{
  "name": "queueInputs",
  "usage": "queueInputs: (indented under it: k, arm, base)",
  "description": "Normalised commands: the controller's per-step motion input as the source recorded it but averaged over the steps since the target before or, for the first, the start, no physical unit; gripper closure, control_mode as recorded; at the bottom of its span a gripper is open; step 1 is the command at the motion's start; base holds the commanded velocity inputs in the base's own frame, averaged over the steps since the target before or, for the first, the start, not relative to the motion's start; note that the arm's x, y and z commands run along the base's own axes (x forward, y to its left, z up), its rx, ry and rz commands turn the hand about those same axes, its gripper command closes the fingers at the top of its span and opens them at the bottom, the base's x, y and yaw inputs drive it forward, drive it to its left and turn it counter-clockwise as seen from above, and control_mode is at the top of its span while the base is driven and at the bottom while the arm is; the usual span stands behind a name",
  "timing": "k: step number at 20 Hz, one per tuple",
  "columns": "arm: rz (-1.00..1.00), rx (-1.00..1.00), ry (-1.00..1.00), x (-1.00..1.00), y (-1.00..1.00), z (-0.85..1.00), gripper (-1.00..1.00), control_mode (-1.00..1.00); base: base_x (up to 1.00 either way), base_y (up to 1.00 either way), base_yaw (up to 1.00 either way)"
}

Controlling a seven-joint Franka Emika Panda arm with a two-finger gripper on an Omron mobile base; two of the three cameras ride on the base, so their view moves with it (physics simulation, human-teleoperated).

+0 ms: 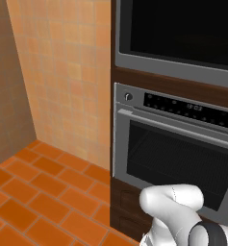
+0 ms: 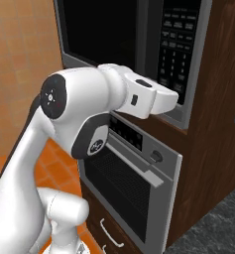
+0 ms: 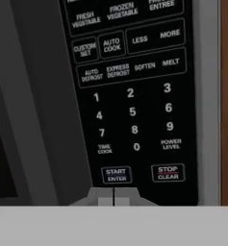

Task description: Pick the lime from the sink and place it in the bowl. Then pick the bowl and place it in the microwave. Then close the microwave door and press the start button.

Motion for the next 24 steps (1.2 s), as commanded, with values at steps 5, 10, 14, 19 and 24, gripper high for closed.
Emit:
queueInputs:
  k: [5,10,14,19,24]
  arm:
    - [0.03,0.01,0.00,0.34,-0.02,-0.17,1.00,-1.00]
    - [0.04,0.02,0.00,0.23,-0.21,0.00,1.00,-1.00]
    - [0.04,0.02,0.00,0.17,-0.14,0.00,1.00,-1.00]
    - [0.07,0.03,0.00,0.26,-0.18,0.00,1.00,-1.00]
    - [0.15,0.05,0.00,0.36,-0.21,0.00,1.00,-1.00]
  base:
    - [0.00,0.00,0.00]
    - [0.00,0.00,0.00]
    - [0.00,0.00,0.00]
    - [0.00,0.00,0.00]
    - [0.00,0.00,0.00]
